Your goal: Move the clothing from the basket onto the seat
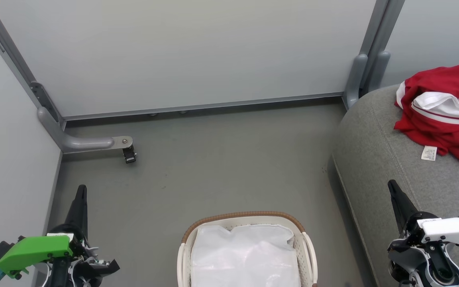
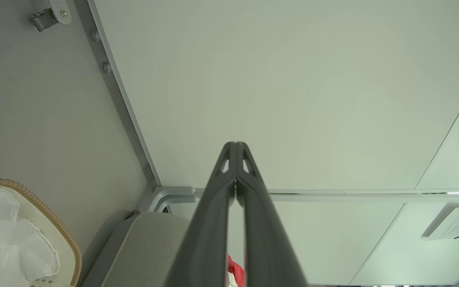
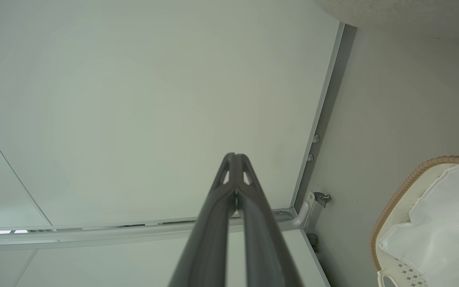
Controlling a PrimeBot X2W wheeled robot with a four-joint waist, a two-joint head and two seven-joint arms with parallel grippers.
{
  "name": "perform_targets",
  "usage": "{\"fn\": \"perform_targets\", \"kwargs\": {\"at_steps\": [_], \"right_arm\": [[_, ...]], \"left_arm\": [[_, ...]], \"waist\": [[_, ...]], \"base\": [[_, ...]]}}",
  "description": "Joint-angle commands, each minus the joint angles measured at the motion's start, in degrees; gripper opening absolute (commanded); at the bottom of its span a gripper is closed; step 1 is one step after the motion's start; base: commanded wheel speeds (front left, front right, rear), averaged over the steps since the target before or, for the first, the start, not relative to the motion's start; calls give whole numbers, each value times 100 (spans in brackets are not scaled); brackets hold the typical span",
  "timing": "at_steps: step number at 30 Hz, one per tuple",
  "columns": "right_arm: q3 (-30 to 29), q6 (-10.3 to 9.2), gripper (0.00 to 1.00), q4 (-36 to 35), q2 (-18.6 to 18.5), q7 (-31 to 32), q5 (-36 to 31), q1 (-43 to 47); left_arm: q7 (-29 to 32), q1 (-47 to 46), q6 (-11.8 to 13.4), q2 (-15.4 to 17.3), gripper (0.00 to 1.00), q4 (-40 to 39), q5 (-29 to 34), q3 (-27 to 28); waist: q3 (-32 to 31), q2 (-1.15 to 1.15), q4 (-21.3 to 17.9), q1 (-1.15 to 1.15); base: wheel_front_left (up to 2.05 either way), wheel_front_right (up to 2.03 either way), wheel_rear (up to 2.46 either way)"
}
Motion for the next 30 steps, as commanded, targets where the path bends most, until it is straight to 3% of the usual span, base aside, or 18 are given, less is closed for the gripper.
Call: {"fn": "perform_targets", "kwargs": {"at_steps": [1, 30], "right_arm": [[-10, 0, 0, -13, -34, 22, 19, -20], [-10, 0, 0, -13, -34, 22, 20, -20]], "left_arm": [[22, -66, -35, 27, 0, -22, -20, 12], [22, -66, -35, 28, 0, -23, -21, 11]], "waist": [[0, 69, 0, 0], [0, 69, 0, 0]], "base": [[0, 0, 0], [0, 0, 0]]}}
